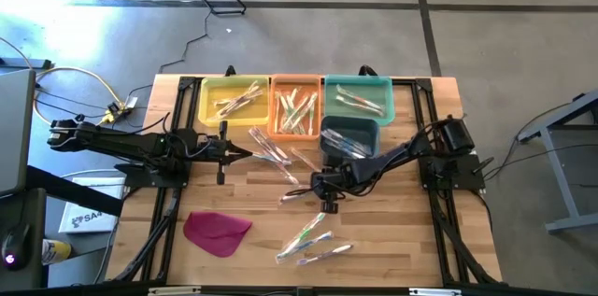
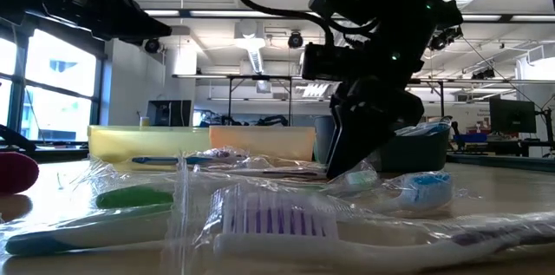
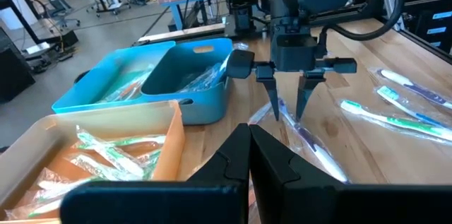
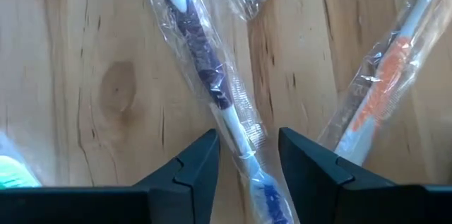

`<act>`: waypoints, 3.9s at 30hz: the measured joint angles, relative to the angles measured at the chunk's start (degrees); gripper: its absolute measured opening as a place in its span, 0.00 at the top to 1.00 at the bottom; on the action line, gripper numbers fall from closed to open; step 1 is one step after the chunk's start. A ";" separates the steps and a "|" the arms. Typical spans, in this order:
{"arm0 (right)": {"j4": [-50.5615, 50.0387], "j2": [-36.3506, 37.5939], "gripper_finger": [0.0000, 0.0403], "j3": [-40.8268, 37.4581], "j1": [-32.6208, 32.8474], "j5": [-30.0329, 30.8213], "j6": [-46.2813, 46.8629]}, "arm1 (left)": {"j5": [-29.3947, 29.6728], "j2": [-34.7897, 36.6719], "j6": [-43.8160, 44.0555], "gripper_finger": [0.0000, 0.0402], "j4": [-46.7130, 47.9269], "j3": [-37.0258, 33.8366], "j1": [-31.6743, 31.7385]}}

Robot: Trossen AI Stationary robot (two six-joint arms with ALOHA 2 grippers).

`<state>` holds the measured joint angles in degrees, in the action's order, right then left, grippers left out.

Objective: Pick & Place Toothbrushes
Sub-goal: Put the violet toothbrush into the yellow bin

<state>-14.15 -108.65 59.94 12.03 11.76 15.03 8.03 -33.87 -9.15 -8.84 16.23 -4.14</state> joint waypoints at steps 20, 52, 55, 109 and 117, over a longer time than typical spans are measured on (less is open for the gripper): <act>0.41 0.12 0.98 -0.09 -0.04 -4.49 0.15 | 0.02 0.00 0.00 1.00 0.00 0.00 0.00; -2.04 17.45 0.99 -0.13 -0.07 -4.47 -2.87 | 0.13 -0.02 2.60 1.00 -4.32 -0.02 0.00; -2.02 20.35 0.99 -0.13 -0.07 -2.21 -3.07 | 0.15 0.00 5.30 1.00 -4.84 -0.02 0.00; 18.75 24.01 0.99 -0.11 -2.78 6.28 -14.86 | -8.74 -32.85 4.83 0.62 -47.97 9.66 0.00; 18.75 24.01 0.99 -0.09 -2.78 6.23 -14.84 | -8.55 -32.85 4.87 0.62 -47.89 10.76 0.00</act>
<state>4.60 -84.64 59.86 9.26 17.99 0.19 -0.51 -66.72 -4.27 -56.73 26.98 -4.14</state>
